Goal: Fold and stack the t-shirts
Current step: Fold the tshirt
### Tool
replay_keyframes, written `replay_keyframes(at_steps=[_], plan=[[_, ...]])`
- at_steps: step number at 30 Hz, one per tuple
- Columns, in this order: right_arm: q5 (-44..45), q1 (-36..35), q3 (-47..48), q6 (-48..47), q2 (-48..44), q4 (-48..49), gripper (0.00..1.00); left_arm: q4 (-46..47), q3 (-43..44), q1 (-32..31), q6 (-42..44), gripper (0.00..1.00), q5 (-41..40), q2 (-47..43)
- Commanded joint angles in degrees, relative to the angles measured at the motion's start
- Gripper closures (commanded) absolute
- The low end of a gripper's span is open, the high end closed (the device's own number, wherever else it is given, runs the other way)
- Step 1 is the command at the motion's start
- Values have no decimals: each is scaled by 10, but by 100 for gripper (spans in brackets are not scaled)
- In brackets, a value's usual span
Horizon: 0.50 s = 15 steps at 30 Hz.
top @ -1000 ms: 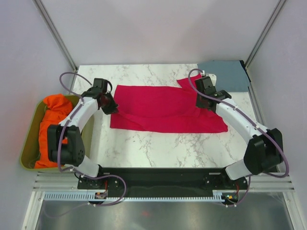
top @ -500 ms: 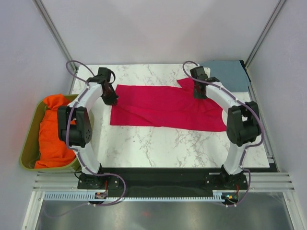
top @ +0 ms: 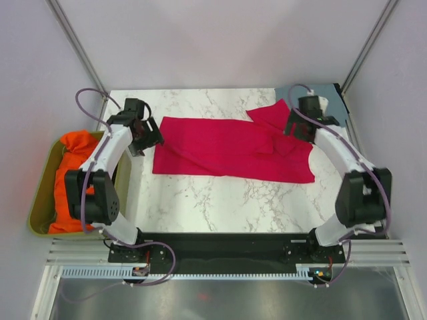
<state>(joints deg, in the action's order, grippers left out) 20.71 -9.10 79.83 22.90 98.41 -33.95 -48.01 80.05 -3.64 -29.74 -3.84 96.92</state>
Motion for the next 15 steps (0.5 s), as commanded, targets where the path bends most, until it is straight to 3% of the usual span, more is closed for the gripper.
replay_keyframes(at_steps=[1, 4, 8, 15], plan=[[-131, 67, -142, 63, -141, 62, 3, 54, -106, -1, -31, 17, 20, -110], [-240, 88, -304, 86, -211, 111, 5, 115, -214, -1, -52, 21, 11, -179], [-274, 119, -396, 89, -262, 148, 7, 195, -316, -1, -76, 21, 48, -231], [-292, 184, -433, 72, -236, 182, 10, 242, -353, -1, -90, 21, 39, -195]])
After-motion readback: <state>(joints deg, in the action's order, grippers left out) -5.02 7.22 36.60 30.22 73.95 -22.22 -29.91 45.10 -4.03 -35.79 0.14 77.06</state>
